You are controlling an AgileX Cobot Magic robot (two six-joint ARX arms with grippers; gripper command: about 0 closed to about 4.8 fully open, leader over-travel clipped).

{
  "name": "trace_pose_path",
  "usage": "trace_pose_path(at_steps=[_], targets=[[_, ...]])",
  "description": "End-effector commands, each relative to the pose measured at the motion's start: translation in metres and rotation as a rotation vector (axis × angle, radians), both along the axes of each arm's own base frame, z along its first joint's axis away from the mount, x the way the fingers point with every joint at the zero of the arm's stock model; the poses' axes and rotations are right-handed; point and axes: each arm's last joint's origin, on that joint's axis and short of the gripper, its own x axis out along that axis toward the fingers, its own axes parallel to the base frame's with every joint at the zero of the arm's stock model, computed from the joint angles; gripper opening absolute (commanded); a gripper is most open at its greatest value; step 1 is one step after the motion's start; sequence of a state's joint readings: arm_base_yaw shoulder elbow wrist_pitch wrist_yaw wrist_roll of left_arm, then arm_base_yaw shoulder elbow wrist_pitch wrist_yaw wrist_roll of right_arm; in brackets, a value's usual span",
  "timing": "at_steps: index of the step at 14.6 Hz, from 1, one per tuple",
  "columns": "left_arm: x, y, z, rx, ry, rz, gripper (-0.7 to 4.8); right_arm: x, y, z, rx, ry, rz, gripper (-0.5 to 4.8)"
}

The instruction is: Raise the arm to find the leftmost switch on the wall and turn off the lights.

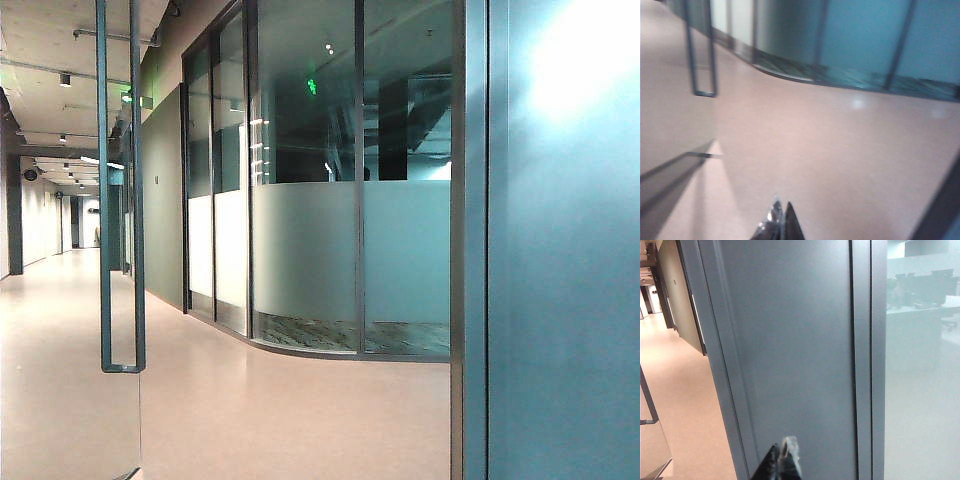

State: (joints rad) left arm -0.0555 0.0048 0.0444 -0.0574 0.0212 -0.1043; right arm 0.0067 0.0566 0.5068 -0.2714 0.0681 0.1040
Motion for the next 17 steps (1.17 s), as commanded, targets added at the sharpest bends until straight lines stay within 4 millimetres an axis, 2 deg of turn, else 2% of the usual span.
trace_pose_path(at_steps=[1, 8, 17], targets=[[0.0021, 0.0014, -0.0041, -0.003, -0.038, 0.049, -0.05, -0.0013, -0.0001, 0.003, 0.001, -0.019, -0.003, -0.01], [0.0024, 0.0074, -0.0048, -0.002, -0.04, 0.138, -0.05, -0.0013, -0.0001, 0.003, 0.001, -0.019, -0.003, -0.01], [0.0024, 0.0073, -0.0049, 0.015, -0.039, 0.136, -0.05, -0.0013, -0.0001, 0.003, 0.001, -0.019, -0.003, -0.01]])
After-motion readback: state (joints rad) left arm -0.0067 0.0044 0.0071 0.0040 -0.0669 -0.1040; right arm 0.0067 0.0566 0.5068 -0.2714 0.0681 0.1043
